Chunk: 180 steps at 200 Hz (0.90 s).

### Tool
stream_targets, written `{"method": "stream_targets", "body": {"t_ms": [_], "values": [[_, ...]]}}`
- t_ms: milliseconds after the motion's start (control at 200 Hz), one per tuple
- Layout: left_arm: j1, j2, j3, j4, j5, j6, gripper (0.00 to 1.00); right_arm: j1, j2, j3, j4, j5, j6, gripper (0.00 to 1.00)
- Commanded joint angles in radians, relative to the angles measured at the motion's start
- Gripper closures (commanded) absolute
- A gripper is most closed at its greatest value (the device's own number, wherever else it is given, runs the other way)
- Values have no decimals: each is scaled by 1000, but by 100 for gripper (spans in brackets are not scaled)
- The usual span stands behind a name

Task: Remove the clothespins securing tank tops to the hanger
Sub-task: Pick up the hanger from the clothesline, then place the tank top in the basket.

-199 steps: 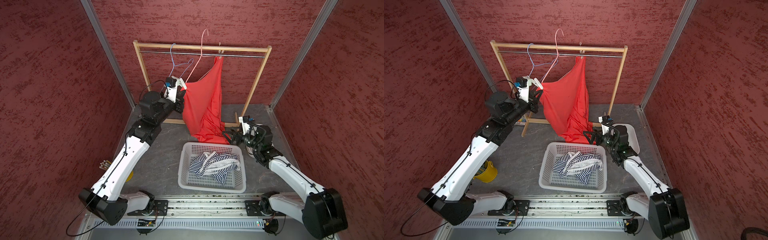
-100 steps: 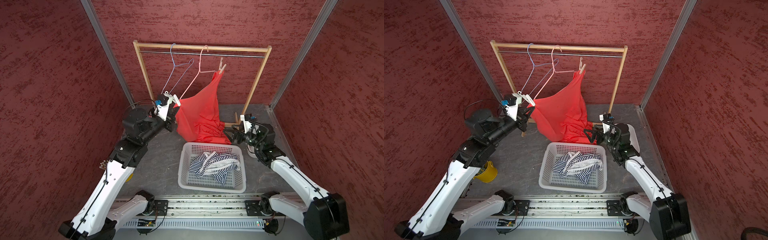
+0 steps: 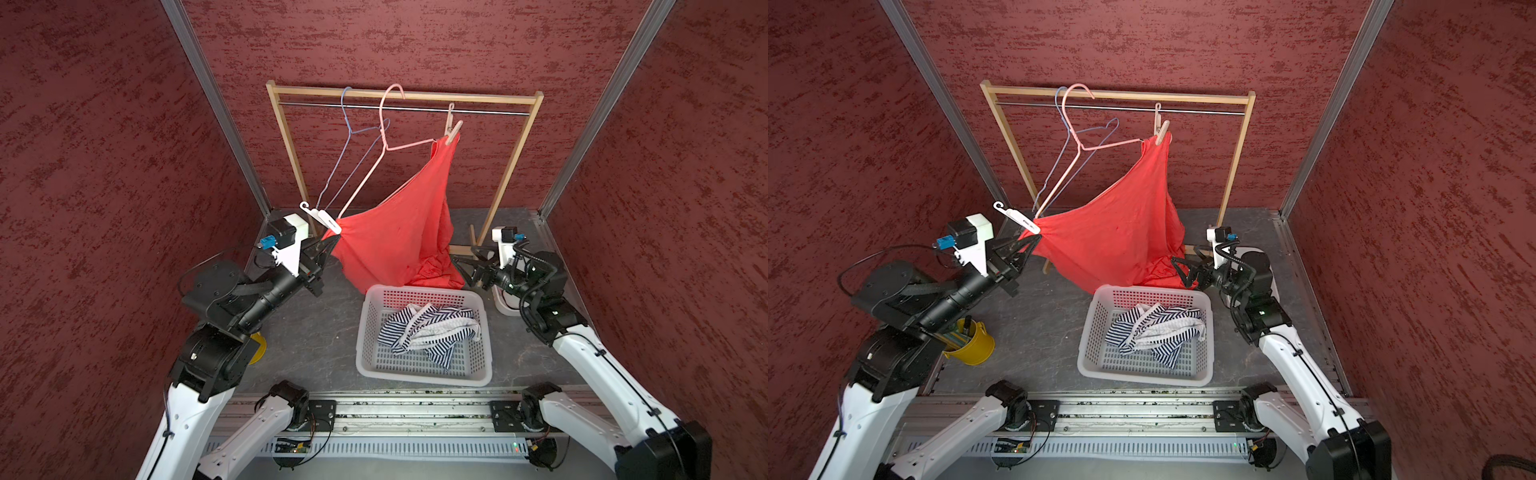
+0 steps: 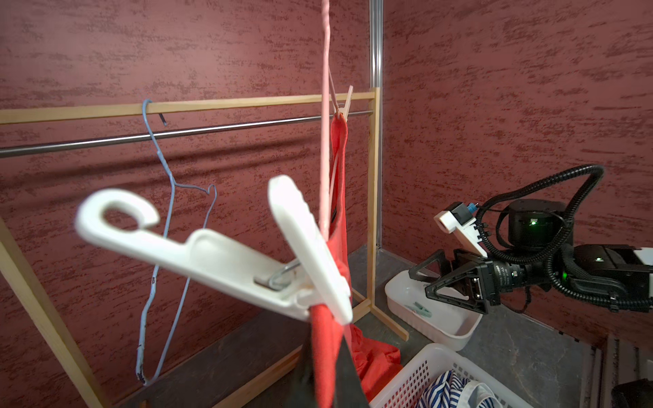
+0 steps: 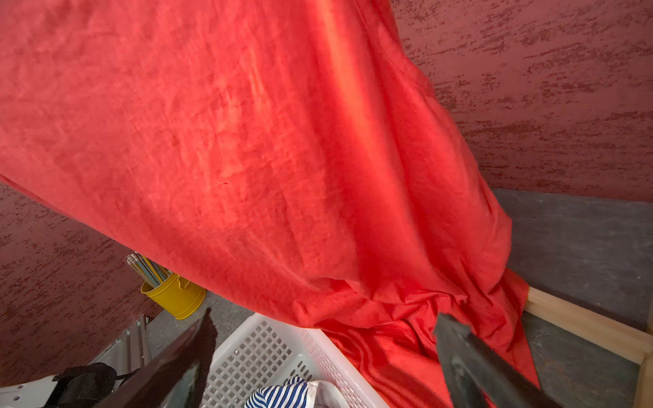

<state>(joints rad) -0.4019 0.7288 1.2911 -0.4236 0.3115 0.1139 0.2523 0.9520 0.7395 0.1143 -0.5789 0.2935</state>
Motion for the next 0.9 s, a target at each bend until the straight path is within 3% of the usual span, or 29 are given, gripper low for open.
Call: {"method": "stream_targets", "body": {"t_ms": [0, 265, 736, 897], "values": [[6, -32, 60, 127, 53, -43, 100, -7, -42, 2, -27, 25, -12, 1], [6, -52, 72, 305, 22, -74, 100, -7, -61, -29, -15, 24, -4, 1], [6, 176, 343, 360, 129, -29, 100, -7, -54, -54, 5, 22, -10, 1], [8, 231, 424, 372, 109, 6, 100, -6, -65, -51, 13, 28, -16, 1]]}}
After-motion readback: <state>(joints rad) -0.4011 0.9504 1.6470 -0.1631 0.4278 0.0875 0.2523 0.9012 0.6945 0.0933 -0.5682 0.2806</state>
